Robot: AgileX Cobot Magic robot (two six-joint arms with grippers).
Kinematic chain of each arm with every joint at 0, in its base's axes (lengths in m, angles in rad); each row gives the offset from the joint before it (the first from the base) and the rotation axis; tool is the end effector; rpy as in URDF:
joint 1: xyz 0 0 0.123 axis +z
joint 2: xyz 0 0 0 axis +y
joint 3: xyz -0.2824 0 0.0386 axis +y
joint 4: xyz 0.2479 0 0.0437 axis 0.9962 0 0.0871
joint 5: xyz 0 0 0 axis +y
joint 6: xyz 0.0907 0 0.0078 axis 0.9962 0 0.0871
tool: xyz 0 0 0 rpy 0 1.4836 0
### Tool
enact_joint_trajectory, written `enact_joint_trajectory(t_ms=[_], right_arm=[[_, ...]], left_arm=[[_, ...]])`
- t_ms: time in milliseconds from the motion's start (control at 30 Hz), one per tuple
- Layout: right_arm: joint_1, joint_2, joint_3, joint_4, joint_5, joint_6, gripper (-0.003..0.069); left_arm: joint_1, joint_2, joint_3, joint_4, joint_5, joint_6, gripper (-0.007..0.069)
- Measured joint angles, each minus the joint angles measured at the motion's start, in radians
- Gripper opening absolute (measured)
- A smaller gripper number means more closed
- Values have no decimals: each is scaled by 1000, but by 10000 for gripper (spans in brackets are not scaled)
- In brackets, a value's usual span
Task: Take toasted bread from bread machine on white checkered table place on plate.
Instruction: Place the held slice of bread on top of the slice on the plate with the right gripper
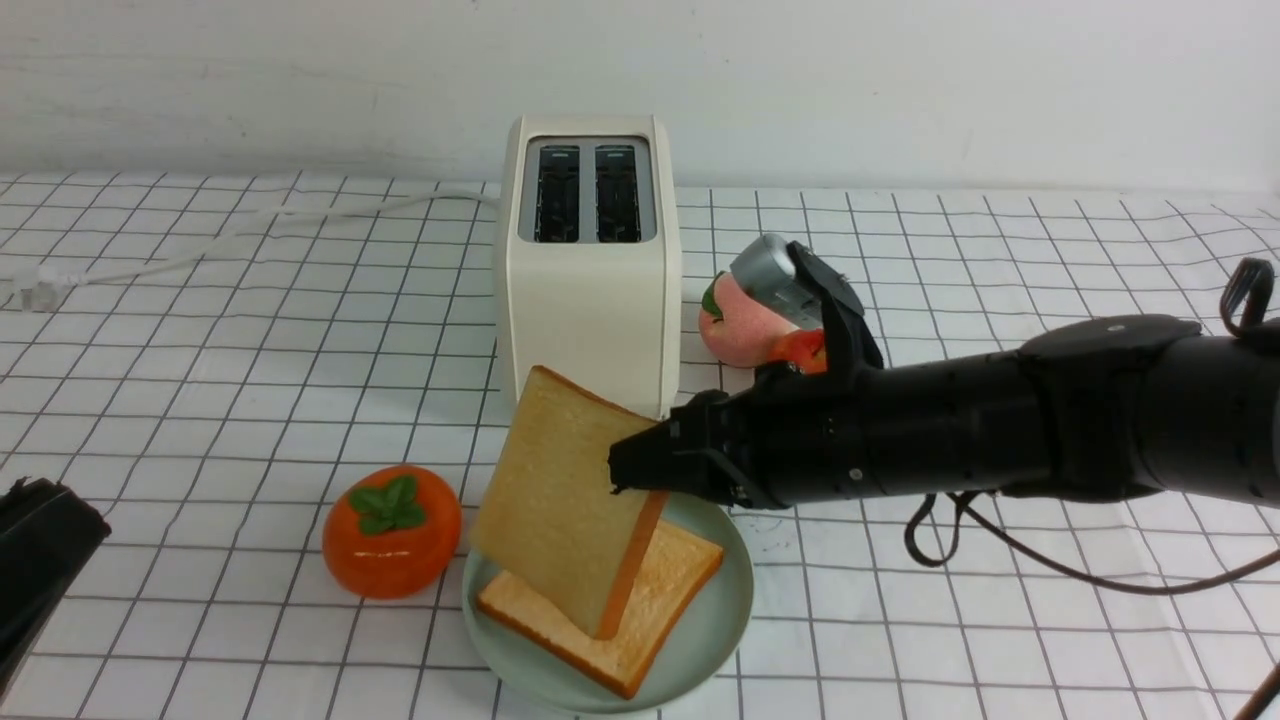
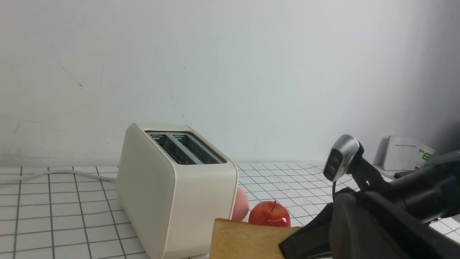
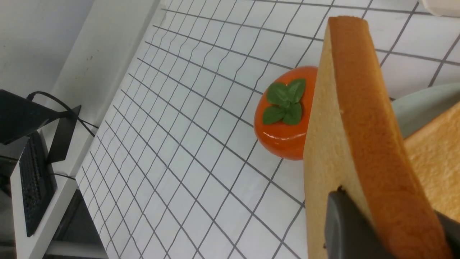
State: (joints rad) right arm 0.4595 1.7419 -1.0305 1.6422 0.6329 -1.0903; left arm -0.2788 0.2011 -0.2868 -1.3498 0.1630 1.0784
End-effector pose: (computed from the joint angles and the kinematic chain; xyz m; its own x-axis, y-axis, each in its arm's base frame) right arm 0.3025 0.2097 0.2262 -0.8412 0.0691 -0.5364 -0.4149 0.5536 0.7220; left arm 0.0568 -0.0314 0.2942 0.0144 -0.2766 -0.9609 0.4422 0.8637 -0.2420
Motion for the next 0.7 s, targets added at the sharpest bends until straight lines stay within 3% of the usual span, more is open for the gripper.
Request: enact_joint_trajectory(t_ms=[567, 700], right_arm=[[0, 71, 0, 22, -61, -67, 129], [0, 71, 0, 6, -68, -68, 195]], left_arm=[[0, 0, 0, 0, 0, 0, 18], [0, 0, 0, 0, 0, 0, 18]])
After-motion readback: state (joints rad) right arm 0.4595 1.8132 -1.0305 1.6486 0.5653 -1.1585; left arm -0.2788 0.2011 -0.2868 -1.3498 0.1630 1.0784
